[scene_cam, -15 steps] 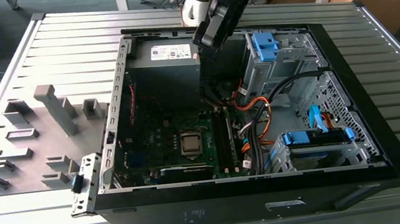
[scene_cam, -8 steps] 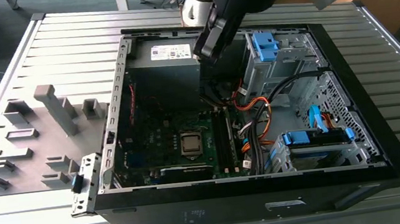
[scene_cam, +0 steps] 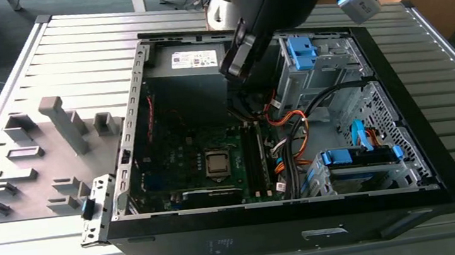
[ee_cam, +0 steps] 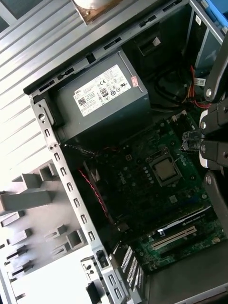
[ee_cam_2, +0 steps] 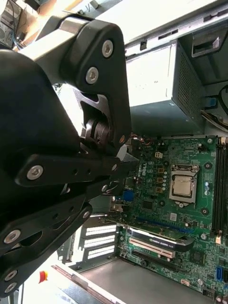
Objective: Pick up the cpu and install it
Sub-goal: 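Install the first cpu locking lever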
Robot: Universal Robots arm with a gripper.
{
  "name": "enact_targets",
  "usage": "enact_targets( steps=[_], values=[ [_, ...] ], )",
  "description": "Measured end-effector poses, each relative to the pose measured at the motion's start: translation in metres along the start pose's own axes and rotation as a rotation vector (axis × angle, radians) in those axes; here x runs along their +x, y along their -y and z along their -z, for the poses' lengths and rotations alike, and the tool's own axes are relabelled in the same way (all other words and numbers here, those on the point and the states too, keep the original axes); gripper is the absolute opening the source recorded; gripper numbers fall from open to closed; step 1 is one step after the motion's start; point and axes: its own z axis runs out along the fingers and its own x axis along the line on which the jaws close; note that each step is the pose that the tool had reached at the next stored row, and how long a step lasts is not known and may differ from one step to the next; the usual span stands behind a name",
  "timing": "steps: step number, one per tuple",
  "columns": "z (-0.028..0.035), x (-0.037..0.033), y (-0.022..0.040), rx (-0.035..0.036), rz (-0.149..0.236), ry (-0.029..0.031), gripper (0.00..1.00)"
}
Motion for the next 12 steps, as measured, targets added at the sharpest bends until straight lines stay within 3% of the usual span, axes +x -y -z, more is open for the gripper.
enact_targets(
  steps=[12],
  values=[
    [-0.0137,0.0018,0.0034,0.0011,0.000,-0.0015,0.11]
  ],
)
